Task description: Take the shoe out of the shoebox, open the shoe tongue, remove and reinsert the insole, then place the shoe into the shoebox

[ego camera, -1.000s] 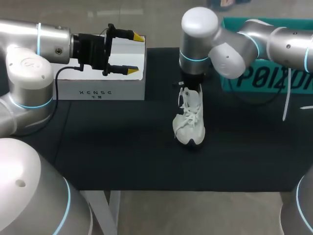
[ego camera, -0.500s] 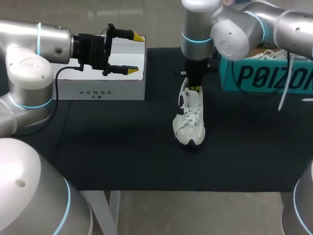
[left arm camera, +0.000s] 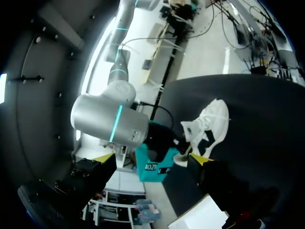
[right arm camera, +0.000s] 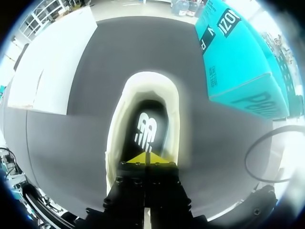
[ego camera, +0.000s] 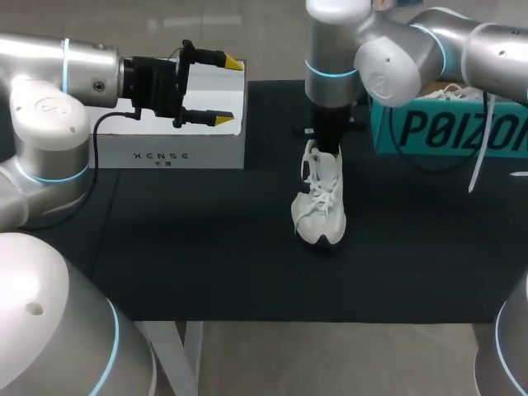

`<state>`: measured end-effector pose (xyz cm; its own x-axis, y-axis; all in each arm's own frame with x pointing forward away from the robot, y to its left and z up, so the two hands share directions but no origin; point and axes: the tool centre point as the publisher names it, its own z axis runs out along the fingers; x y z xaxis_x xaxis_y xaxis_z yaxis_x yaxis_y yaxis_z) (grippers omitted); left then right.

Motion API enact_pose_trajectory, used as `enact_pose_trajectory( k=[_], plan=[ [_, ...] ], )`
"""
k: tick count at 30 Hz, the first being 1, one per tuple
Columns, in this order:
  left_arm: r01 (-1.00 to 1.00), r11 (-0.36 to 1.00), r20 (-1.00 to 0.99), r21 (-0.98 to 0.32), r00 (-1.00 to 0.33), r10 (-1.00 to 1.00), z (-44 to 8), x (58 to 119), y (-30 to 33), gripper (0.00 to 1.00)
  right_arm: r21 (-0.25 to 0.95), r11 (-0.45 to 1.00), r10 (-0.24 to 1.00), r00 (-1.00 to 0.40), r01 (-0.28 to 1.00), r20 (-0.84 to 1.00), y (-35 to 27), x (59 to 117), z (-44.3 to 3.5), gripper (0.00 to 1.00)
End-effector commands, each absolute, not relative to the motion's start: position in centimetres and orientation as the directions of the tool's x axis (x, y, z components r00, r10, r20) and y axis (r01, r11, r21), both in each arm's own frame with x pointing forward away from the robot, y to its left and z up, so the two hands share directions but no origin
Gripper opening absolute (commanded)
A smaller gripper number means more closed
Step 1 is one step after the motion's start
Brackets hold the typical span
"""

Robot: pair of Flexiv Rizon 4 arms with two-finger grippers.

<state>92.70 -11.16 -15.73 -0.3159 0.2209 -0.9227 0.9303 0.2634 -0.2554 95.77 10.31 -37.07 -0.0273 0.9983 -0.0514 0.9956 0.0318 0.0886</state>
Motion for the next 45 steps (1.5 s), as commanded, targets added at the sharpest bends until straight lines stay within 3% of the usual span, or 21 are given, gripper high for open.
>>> enact_pose_trajectory(
  k=[1,3,4,45],
  plan=[
    [0.930,0.265,-0.921,-0.255,-0.317,0.225,-15.6,92.6,-11.1,1.00,0.084,0.030,0.998,-0.025,0.996,-0.058,10.5,95.6,-36.8,0.47],
    [0.930,0.265,-0.921,-0.255,-0.317,0.225,-15.6,92.6,-11.1,1.00,0.078,0.027,0.998,-0.023,0.997,-0.056,10.5,95.5,-36.7,0.86],
    [0.930,0.265,-0.921,-0.255,-0.317,0.225,-15.6,92.6,-11.1,1.00,0.073,0.024,0.998,-0.020,0.997,-0.055,10.6,95.4,-36.8,1.00],
    [0.930,0.265,-0.921,-0.255,-0.317,0.225,-15.6,92.6,-11.1,1.00,0.013,-0.012,0.992,0.013,1.000,-0.122,11.7,93.1,-34.8,1.00]
  ],
)
